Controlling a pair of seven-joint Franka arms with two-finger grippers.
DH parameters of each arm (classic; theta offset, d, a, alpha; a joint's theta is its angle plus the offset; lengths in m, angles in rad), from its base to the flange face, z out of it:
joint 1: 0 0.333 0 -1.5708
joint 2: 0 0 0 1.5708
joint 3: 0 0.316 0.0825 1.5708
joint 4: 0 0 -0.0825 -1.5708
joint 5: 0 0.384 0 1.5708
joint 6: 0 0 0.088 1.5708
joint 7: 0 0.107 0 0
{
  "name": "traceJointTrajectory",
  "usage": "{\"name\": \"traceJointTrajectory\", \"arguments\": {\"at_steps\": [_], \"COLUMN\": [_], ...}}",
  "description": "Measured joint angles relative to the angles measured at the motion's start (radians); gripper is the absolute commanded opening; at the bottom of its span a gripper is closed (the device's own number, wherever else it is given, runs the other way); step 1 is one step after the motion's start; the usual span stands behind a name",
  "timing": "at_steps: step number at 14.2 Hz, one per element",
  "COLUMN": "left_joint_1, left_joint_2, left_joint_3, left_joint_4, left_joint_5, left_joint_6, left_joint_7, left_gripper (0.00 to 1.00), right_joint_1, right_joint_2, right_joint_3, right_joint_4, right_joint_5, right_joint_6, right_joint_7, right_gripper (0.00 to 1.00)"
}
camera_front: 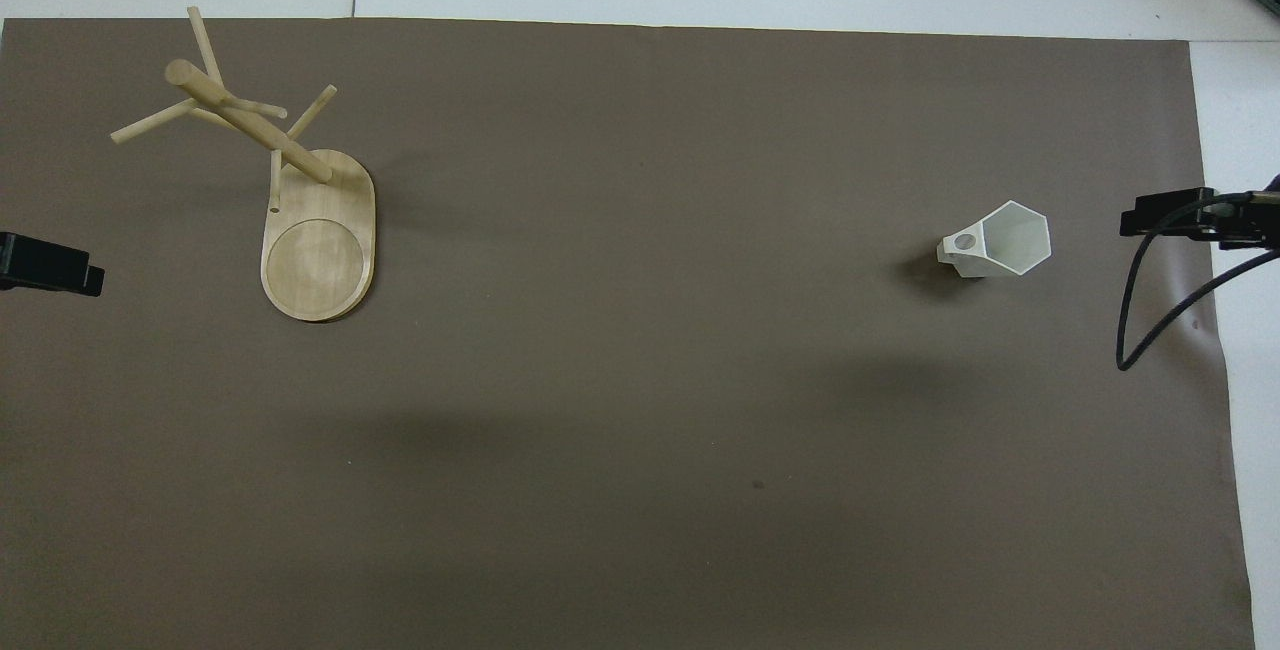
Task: Hang cup on rack
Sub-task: 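Reach the right gripper toward the white cup's rim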
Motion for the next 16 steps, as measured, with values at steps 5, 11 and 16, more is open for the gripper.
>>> {"name": "traceJointTrajectory", "arguments": {"at_steps": [5,11,16], "left_joint_1": [0.0,0.0,0.0], "left_joint_2": [0.0,0.0,0.0], "left_joint_3": [0.0,0.0,0.0], "left_joint_4": [0.0,0.0,0.0], "left_joint_5": [0.0,0.0,0.0], "left_joint_6": [0.0,0.0,0.0], "left_joint_7": [0.0,0.0,0.0], "left_gripper": [1.0,1.0,1.0], "right_joint_1": [0.0,0.02,0.028], "right_joint_2": [0.126,0.212,0.222], "right_joint_3": [0.0,0.002,0.005], "right_joint_4": [-0.026,-0.075,-0.116], "right_joint_5": [0.0,0.0,0.0], "right_joint_6": [0.166,0.32,0.345], "right_joint_7": [-0.049,-0.054,-0.054], "right_gripper": [1.0,1.0,1.0]}}
